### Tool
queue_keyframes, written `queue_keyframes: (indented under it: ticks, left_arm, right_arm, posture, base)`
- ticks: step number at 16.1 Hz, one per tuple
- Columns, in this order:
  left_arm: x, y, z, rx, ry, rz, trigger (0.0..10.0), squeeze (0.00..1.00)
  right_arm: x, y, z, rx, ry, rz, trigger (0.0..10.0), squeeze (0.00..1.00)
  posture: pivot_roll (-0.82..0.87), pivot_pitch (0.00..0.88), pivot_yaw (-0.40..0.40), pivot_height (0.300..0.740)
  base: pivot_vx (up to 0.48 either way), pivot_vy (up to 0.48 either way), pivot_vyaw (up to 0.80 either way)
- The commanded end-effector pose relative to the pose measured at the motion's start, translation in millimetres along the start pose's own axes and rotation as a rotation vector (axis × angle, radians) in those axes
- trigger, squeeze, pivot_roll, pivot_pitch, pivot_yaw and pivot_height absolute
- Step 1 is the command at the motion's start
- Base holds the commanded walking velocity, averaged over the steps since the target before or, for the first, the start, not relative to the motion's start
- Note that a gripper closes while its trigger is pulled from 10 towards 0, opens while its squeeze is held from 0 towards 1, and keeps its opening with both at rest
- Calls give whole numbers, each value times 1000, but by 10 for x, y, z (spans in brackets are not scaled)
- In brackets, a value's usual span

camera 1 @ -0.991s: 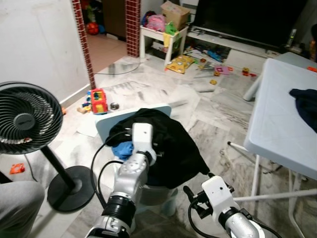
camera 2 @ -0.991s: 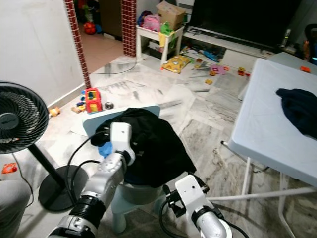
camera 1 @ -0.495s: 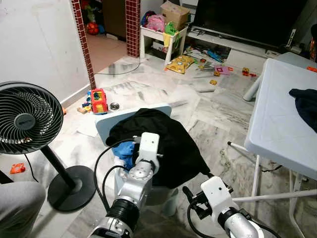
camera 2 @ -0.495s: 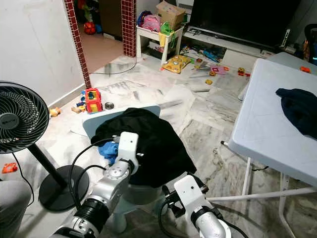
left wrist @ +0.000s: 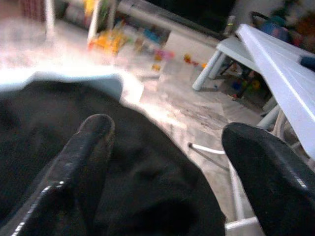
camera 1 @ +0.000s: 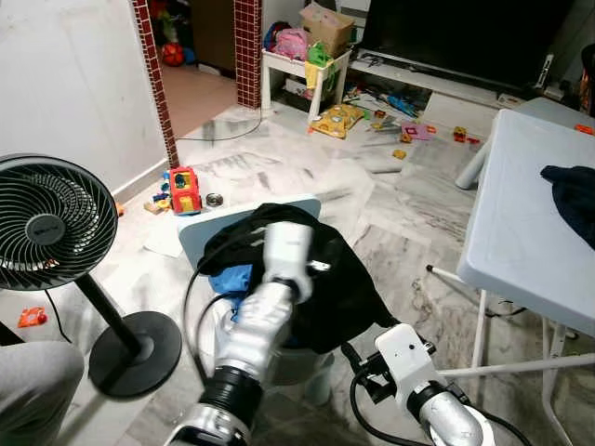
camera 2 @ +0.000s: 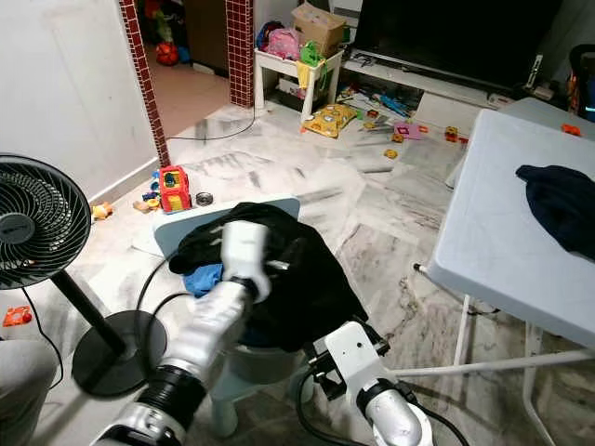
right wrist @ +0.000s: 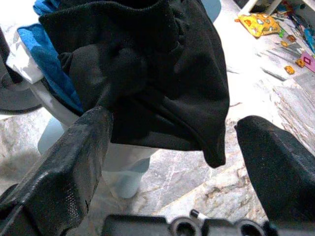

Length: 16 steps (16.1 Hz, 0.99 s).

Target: Hang hanger

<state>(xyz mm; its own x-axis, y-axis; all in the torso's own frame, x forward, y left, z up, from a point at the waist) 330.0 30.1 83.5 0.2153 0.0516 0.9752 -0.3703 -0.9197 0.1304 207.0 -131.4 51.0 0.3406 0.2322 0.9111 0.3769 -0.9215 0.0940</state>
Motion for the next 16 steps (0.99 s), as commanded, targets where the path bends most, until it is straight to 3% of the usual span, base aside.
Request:
queue_keyframes:
  ticks: [1, 4, 6, 10, 16]
  left_arm:
    - [220, 584, 103, -146, 30, -140, 10000, 1000]
    - [103, 725, 40, -208, -64, -236, 10000, 1000]
    - [-8, 737, 0, -237, -155, -290, 10000, 1000]
    - [113, 777, 2, -249, -134, -257, 10000, 1000]
    - [54, 939, -55, -295, -239, -303, 10000, 1000]
  right_arm:
    - [-23, 16, 7, 1, -10, -9, 10000, 0]
    - [-19, 18, 22, 14, -14, -21, 10000, 0]
    - [2, 39, 55, 15, -10, -26, 10000, 0]
    - [14, 45, 106, 22, -5, -35, 10000, 0]
    - [66, 67, 187, 42, 7, -62, 10000, 0]
  posture:
    - [11, 0, -83, 740]
    - [17, 0, -87, 740]
    - [25, 0, -86, 740]
    - [44, 0, -88, 740]
    - [47, 0, -92, 740]
  base:
    - [0, 0, 0]
    - [0, 0, 0]
    - [0, 0, 0]
    - [0, 0, 0]
    - [0, 0, 0]
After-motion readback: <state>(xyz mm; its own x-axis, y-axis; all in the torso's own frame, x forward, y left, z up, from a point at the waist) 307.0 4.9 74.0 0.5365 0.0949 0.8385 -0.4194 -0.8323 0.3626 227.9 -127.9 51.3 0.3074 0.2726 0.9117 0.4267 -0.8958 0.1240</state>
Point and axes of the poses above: a point about 5 cm out from each wrist's last joint towards the gripper, its own z axis pointing out of the wrist towards the gripper, its own x axis along the axis of the wrist's last joint, y = z × x, the point moved 1 cm from there along z, pointing out of the wrist towards the gripper, and after that the axes turned 9 degrees about z, right-handed, at the moved point
